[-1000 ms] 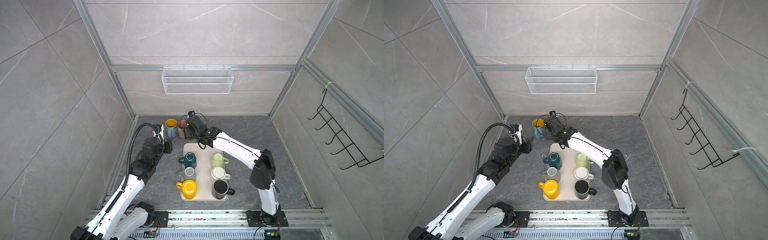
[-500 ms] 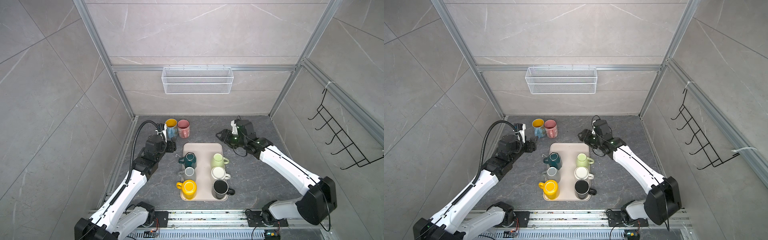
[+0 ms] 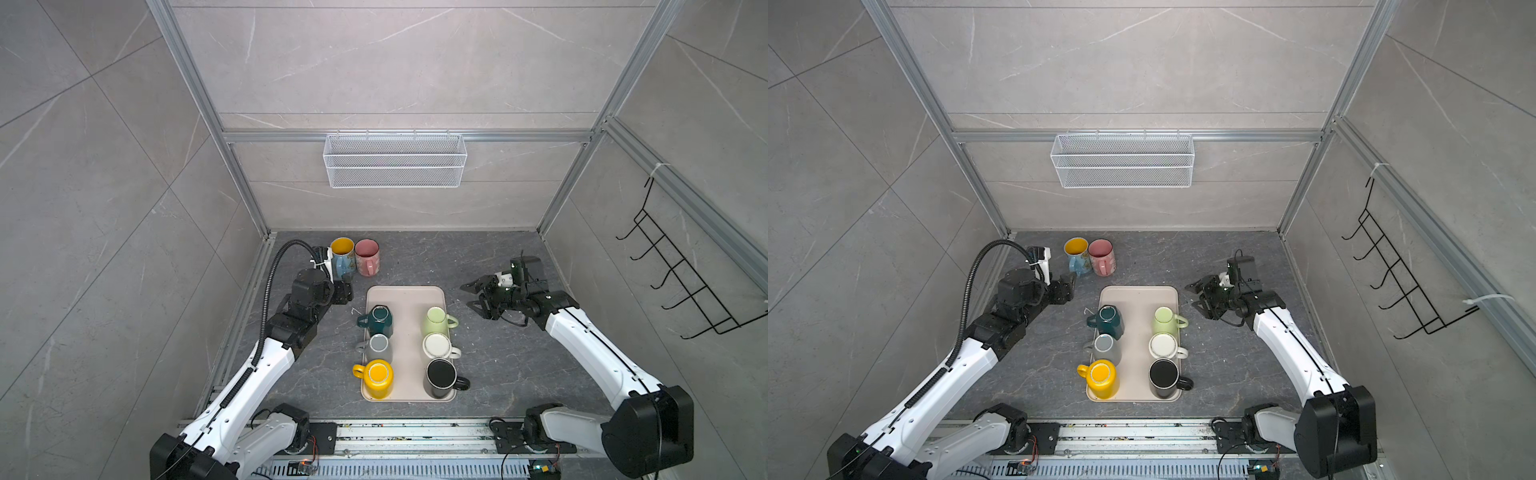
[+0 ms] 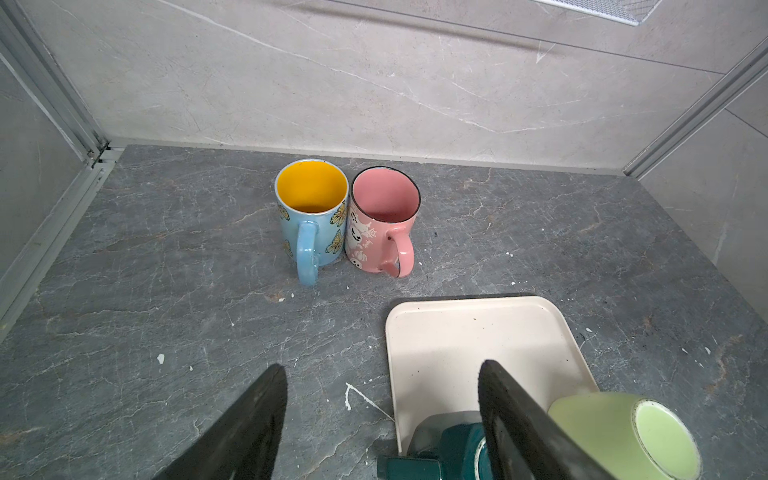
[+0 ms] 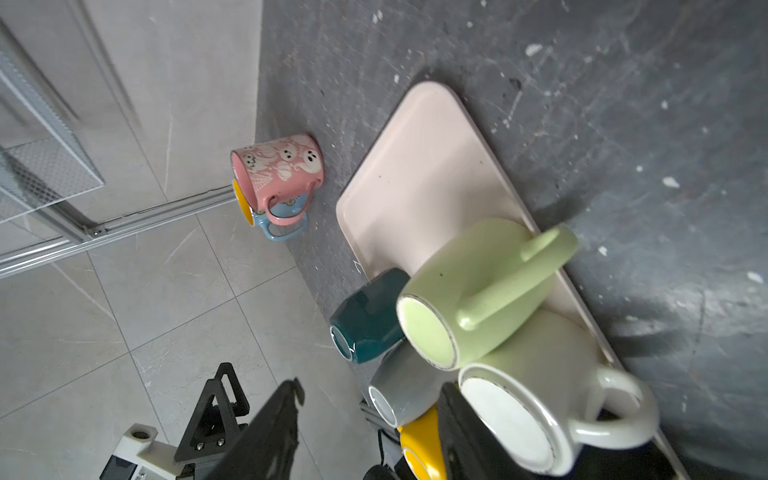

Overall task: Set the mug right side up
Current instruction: 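Reach the right gripper to the upside-down light green mug and grasp its handle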

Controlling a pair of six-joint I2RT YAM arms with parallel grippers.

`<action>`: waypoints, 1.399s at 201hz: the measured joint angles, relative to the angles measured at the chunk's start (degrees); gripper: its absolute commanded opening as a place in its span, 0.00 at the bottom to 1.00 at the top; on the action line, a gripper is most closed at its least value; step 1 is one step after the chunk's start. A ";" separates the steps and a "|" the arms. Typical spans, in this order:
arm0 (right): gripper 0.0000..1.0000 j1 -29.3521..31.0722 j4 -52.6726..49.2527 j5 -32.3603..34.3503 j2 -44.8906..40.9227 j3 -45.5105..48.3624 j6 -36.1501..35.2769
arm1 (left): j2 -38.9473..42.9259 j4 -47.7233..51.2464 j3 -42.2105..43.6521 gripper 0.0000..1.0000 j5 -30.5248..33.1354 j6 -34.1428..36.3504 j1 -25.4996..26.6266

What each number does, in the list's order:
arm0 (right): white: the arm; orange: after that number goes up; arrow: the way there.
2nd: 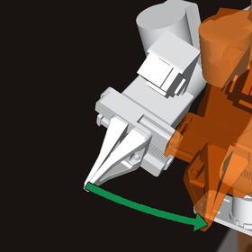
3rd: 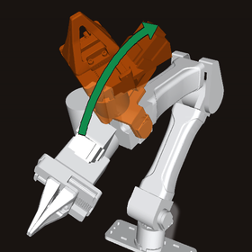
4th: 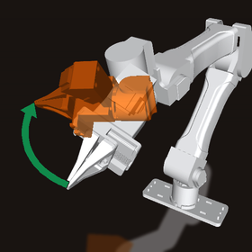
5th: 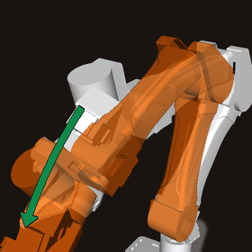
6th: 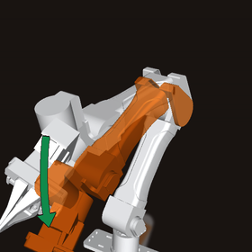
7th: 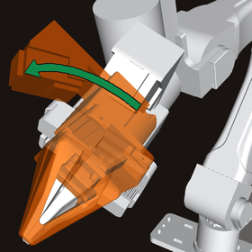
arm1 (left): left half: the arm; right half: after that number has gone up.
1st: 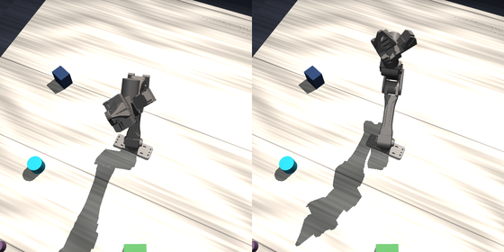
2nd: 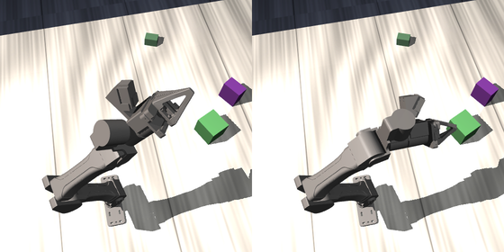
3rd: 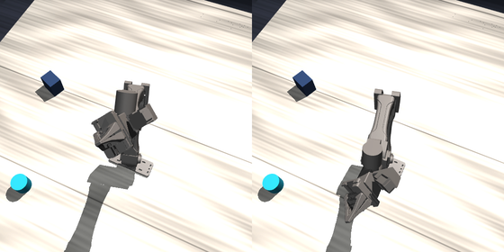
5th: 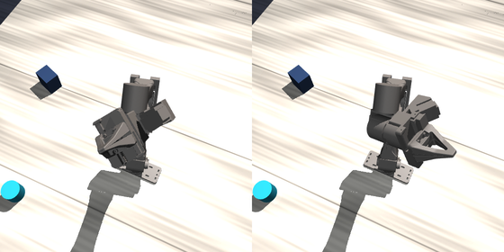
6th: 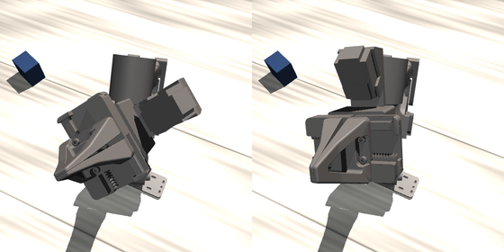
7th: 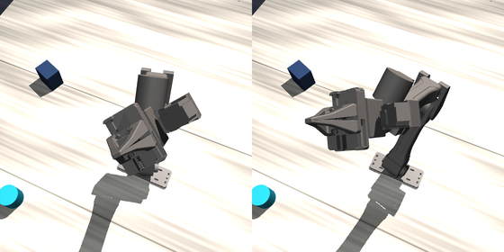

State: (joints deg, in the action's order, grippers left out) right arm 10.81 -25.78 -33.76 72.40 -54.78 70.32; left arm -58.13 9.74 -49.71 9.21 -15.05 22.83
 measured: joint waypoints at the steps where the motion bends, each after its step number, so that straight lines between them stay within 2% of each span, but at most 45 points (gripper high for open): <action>1: 0.56 -0.02 -0.09 -0.22 0.09 0.07 0.20 | 0.00 0.04 -0.04 0.75 0.07 0.00 0.00; 84: 0.51 -1.84 0.04 -6.80 6.80 6.08 4.72 | -1.75 2.36 -1.38 0.75 4.55 -1.36 0.00; 179: 0.49 -2.38 5.42 -6.80 11.32 6.93 7.72 | -3.96 4.07 -2.36 0.76 7.19 -1.68 0.00; 281: 0.49 -2.14 8.87 -6.80 13.57 7.32 8.39 | -5.07 4.04 -2.91 0.76 7.26 -1.70 0.00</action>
State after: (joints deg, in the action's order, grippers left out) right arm 8.67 -16.91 -40.56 85.97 -47.46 78.72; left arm -63.20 13.78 -52.62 16.47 -16.75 22.83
